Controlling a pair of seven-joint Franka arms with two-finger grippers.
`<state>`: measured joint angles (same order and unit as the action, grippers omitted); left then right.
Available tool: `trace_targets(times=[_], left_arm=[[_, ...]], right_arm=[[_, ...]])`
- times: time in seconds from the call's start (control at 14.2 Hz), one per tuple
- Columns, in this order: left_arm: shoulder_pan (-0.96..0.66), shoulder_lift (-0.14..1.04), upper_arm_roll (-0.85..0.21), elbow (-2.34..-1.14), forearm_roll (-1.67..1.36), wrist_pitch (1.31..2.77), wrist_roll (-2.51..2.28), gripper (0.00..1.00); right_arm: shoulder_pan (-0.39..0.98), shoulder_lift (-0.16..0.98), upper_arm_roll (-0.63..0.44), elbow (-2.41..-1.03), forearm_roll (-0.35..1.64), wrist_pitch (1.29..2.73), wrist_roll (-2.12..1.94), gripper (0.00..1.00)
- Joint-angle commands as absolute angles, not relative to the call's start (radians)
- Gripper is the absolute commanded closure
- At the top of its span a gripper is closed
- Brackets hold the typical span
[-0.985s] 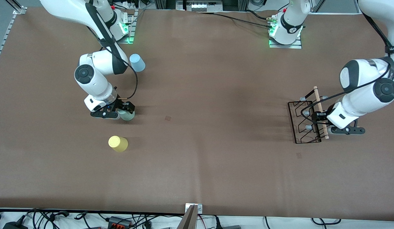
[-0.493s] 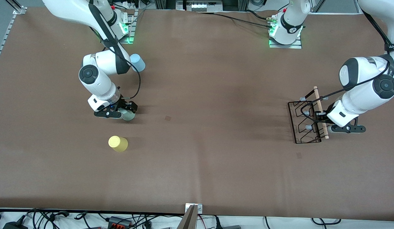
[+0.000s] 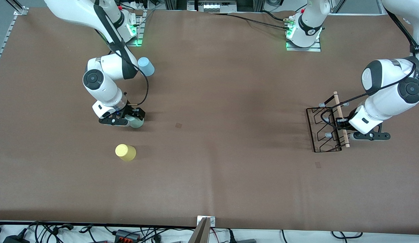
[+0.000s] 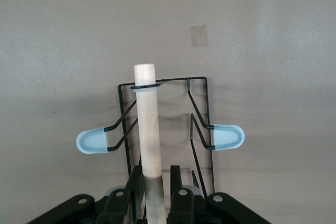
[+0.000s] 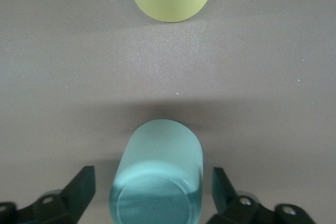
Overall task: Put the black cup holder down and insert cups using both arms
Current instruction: 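Grasp the holder handle and the teal cup with the left and right grippers, then carry the holder to the table center with the left gripper and release it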
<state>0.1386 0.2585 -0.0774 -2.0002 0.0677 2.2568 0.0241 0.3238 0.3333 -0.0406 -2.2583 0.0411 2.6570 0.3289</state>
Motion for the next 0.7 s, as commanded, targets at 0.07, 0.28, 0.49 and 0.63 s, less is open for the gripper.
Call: trace_targets(times=[0.07,0.28,0.49,0.63], left_arm=[[0.149,0.233,-0.084,-2.025,0.091,2.253,0.020,0.90],[0.147,0.233,-0.086,-2.010,0.091,2.234,0.015,0.99],[0.147,0.232,-0.087,-1.958,0.091,2.176,0.014,0.99],[0.146,0.232,-0.089,-1.886,0.089,2.077,0.020,0.99]], right_arm=[[0.330,0.327,-0.048,-2.273,0.035,2.671,0.341,0.61],[0.328,0.293,-0.048,-2.257,0.035,2.620,0.325,0.81],[0.302,0.184,-0.049,-2.166,-0.001,2.316,0.295,0.85],[0.276,0.103,-0.048,-2.114,-0.020,2.145,0.247,0.85]])
